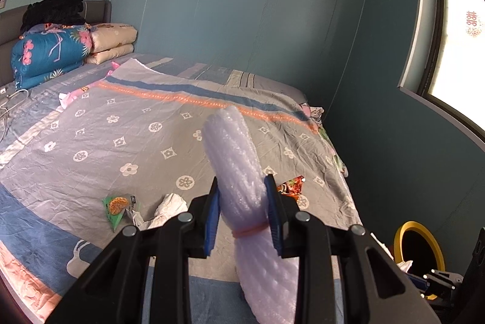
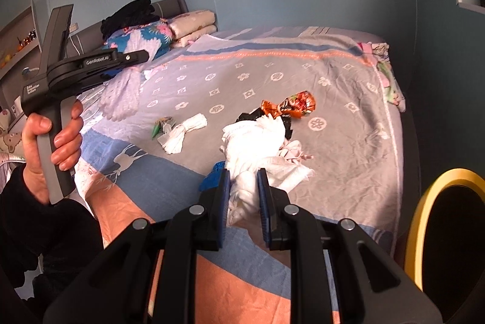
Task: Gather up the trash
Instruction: 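Carry the mesh sleeve and white tissue over to the yellow-rimmed bin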
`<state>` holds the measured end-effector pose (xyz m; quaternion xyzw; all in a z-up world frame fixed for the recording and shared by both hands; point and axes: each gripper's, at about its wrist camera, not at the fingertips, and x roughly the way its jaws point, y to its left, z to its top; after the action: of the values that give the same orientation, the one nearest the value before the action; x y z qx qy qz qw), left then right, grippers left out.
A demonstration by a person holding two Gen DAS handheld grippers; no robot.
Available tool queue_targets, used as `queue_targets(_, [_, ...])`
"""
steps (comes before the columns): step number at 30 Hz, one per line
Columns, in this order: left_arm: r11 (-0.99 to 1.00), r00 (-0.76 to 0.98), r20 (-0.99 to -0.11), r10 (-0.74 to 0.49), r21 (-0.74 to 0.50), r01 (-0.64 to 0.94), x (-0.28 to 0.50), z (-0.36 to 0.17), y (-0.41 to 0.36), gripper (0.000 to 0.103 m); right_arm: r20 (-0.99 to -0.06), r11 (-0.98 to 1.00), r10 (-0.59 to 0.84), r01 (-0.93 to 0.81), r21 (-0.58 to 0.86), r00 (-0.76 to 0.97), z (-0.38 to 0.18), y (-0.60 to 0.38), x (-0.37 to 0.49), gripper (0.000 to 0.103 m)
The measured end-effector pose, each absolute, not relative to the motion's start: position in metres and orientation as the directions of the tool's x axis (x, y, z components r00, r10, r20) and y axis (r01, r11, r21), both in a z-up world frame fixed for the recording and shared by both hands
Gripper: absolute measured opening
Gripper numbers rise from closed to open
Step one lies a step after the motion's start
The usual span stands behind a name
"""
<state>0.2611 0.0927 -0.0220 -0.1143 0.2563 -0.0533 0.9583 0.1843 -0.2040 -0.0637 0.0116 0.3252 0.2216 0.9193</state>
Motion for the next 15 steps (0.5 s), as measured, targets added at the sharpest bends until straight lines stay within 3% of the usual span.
queue_targets(15, [0.961,0.859,-0.440,-0.260,-0.209,0.183,0.231,0.004,0.028,0.027,-0.500,0.928,0.371,-0.328,0.175,0.783,-0.025,-0.257,0.156,0.018])
